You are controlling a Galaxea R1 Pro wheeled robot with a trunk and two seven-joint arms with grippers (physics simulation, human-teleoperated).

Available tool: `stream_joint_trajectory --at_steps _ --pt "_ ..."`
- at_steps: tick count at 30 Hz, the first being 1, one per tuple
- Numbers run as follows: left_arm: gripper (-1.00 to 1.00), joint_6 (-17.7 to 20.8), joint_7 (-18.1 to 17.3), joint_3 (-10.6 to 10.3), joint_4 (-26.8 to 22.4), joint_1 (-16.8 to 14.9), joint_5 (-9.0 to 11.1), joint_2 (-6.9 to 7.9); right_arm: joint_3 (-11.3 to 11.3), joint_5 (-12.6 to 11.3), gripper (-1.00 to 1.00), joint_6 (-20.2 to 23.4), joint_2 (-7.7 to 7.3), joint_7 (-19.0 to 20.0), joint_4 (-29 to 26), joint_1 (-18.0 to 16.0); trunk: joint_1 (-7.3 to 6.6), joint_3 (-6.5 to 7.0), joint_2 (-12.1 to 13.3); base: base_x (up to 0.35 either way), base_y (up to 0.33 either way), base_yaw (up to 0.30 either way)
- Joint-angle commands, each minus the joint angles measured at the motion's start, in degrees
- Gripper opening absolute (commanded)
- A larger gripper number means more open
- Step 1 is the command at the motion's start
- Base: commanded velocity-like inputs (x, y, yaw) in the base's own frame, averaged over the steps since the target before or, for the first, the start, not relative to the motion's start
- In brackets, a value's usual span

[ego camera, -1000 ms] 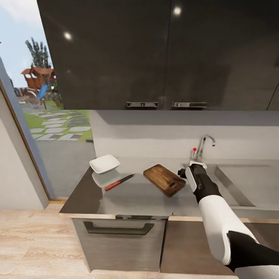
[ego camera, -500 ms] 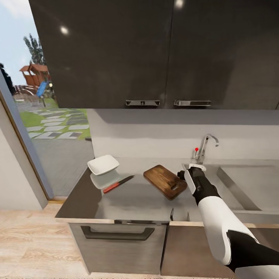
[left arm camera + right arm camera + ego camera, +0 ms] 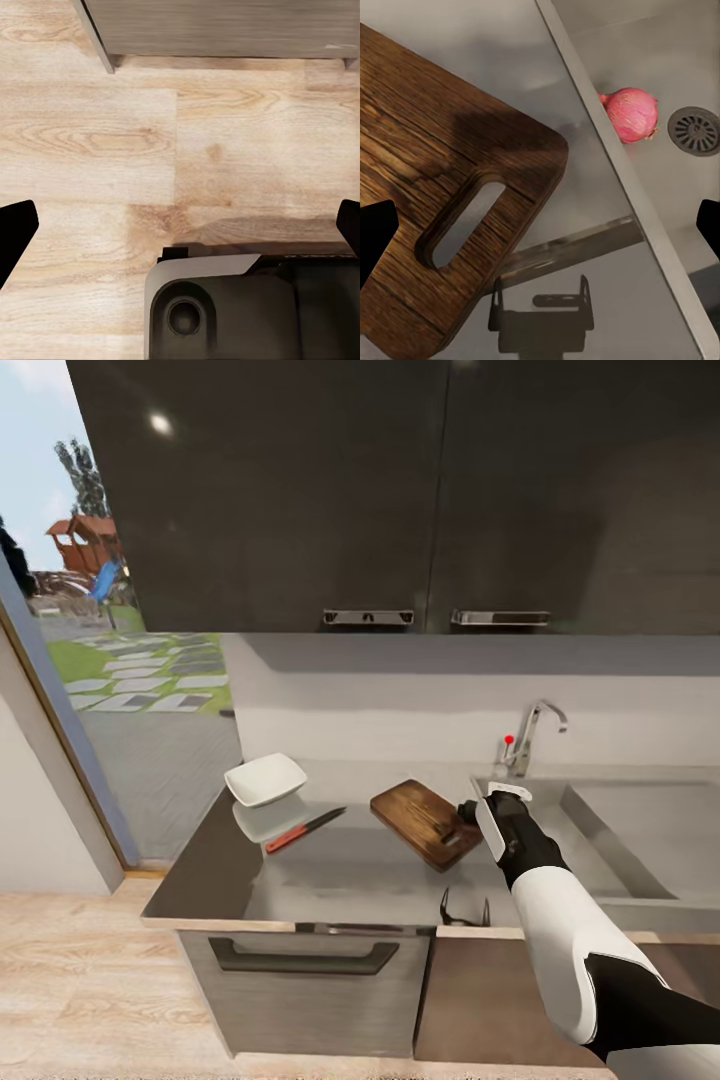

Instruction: In the kitchen, take the Vidalia onion out of the sink, dice it on the chopping board with the paring knife, put the diced onion into the bowl on the countertop, then place both the paring knife and the chopping board into the sink.

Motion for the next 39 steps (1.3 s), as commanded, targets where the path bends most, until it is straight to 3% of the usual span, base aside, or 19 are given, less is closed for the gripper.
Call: stream_joint_trajectory --at_steps 1,13,39 --pt "1.0 -0.1 0.0 0.0 -0.1 0.0 0.0 0.01 -0.2 0.0 1.0 0.2 0.06 -0.2 -0.1 -0.1 0.03 -0.21 -0.1 0.0 -0.005 0.0" --pt "1.0 -0.1 0.0 0.0 -0.1 0.0 0.0 0.01 -0.2 0.0 1.0 0.2 0.05 -0.2 -0.1 -0.1 0.03 -1.3 -0.1 0.096 -0.106 0.0" --pt "1.0 0.0 0.0 0.0 0.0 0.0 0.0 0.01 -0.1 0.0 1.0 -1.7 0.14 -0.1 1.9 -0.1 0.03 -3.67 -0.1 0.002 0.004 0.0"
